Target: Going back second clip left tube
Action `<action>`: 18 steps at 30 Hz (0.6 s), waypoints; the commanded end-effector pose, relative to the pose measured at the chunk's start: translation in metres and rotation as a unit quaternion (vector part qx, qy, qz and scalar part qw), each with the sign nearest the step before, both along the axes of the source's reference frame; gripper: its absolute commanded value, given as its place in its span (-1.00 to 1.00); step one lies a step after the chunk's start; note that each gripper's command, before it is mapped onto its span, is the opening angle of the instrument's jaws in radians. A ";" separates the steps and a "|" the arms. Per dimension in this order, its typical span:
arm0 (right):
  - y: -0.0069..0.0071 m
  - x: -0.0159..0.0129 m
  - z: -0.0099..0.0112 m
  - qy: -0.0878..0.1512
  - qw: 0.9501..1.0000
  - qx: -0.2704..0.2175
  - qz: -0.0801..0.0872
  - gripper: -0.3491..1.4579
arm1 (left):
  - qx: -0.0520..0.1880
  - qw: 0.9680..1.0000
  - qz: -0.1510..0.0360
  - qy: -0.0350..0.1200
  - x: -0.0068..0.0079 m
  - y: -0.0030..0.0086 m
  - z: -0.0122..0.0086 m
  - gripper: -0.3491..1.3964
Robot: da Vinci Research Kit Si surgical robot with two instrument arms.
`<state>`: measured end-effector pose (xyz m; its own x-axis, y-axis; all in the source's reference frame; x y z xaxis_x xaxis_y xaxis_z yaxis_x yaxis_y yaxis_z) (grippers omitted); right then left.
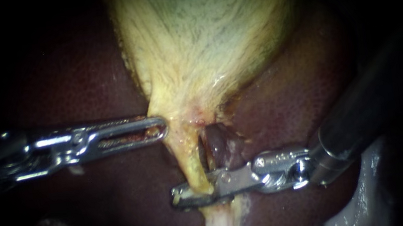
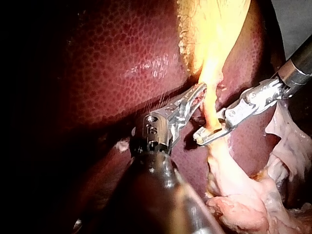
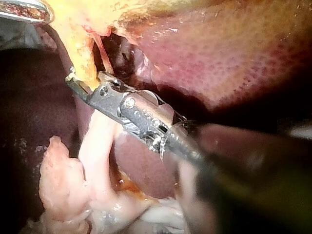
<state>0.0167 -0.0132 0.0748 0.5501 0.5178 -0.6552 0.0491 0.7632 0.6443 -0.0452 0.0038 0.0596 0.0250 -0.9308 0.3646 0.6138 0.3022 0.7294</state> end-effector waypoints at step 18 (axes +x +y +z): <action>0.0001 0.0012 0.0001 0.036 0.999 0.004 0.022 -0.04 | 0.000 1.000 0.000 0.000 0.0001 -0.0001 -0.0002 -1.00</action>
<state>0.0180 -0.0130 0.0749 0.4696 0.5523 -0.6888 0.0633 0.7571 0.6503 -0.0450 0.0037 0.0593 0.0252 -0.9311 0.3638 0.6135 0.3018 0.7297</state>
